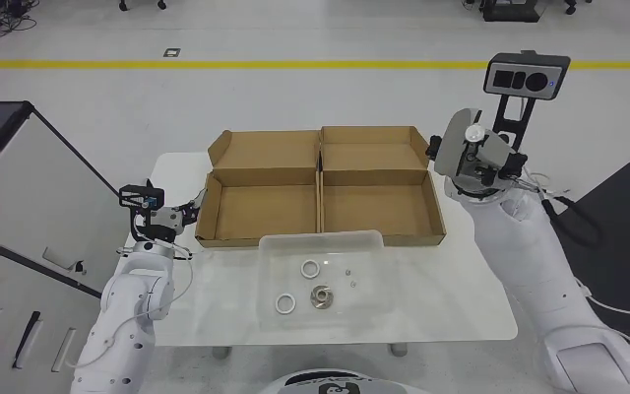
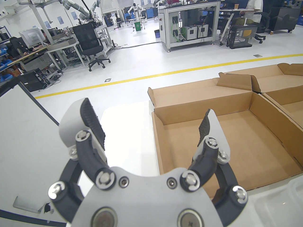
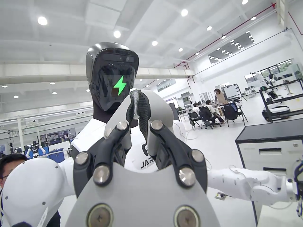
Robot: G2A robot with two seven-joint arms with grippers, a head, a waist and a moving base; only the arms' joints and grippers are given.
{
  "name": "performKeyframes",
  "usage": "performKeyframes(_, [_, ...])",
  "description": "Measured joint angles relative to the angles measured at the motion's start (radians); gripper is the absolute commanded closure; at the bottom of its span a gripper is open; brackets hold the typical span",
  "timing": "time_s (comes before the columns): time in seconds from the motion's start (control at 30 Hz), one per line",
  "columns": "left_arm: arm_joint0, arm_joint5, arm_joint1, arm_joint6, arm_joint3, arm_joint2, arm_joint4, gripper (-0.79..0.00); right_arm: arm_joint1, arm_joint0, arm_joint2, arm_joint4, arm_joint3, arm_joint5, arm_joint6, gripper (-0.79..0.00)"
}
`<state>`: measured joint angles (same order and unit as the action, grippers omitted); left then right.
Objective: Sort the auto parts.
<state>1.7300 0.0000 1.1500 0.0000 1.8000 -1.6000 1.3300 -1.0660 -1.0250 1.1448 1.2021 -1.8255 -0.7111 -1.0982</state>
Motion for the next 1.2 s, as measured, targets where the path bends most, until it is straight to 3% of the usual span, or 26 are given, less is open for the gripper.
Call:
performKeyframes(0.77, [0.000, 0.000, 0.000, 0.000, 0.000, 0.000, 0.000, -0.785, 0.001, -0.002, 0.007, -0.012, 0.002, 0.008, 0.008, 0.000])
performKeyframes(0.93, [0.000, 0.000, 0.000, 0.000, 0.000, 0.000, 0.000, -0.785, 0.019, -0.009, 0.097, -0.222, 0.036, 0.105, 0.004, 0.000])
performKeyframes(1.2, [0.000, 0.000, 0.000, 0.000, 0.000, 0.000, 0.000, -0.785, 0.068, 0.016, 0.289, -0.705, 0.041, 0.325, -0.107, 0.000])
